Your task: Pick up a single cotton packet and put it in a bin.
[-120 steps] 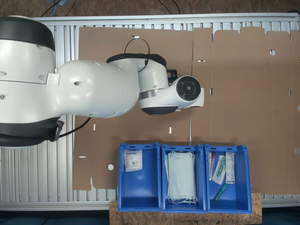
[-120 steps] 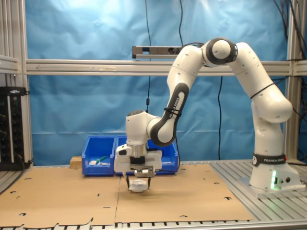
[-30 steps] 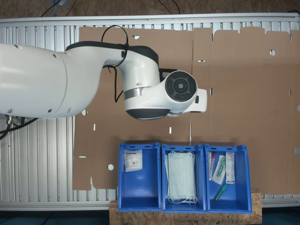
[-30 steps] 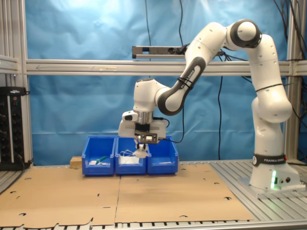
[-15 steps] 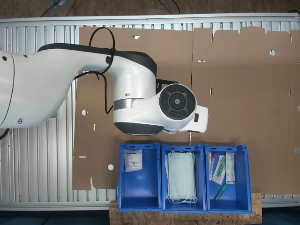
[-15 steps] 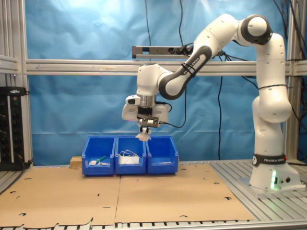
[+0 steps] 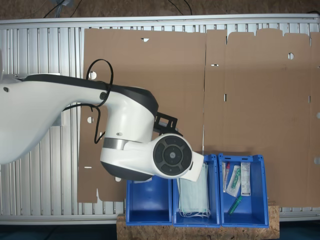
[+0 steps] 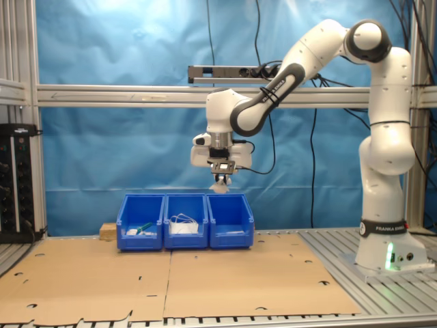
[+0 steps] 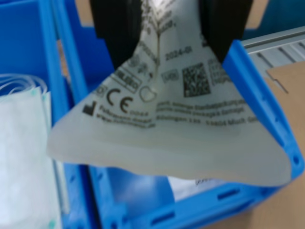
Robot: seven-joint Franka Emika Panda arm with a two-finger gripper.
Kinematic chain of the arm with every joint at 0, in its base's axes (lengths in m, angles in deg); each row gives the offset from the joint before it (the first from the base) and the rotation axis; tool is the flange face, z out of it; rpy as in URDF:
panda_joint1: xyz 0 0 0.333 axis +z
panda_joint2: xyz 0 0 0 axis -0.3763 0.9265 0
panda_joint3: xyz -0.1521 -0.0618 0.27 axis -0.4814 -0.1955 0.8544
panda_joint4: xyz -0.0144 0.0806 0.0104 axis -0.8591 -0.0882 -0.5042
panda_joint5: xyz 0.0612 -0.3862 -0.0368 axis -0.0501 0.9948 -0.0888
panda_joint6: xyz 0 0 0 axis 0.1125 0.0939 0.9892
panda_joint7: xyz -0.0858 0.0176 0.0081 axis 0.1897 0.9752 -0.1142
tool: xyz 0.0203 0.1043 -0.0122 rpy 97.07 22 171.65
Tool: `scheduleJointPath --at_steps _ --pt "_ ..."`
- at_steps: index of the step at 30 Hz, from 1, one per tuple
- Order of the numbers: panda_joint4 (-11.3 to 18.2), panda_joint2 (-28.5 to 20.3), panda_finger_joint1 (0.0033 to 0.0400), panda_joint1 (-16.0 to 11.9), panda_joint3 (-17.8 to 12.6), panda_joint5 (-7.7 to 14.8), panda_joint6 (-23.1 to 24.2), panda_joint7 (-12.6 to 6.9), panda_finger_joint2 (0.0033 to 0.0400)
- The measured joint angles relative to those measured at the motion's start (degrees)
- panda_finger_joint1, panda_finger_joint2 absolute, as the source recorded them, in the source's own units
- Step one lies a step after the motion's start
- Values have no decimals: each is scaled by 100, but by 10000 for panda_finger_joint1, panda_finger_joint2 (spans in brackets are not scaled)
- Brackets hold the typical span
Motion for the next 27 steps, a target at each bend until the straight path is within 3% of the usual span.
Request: scheduleJointPath --at_steps 13,27 --pt "28 -22 76 -74 -756 12 -152 -16 76" --pt "29 -23 76 -51 -899 13 -202 -17 76"
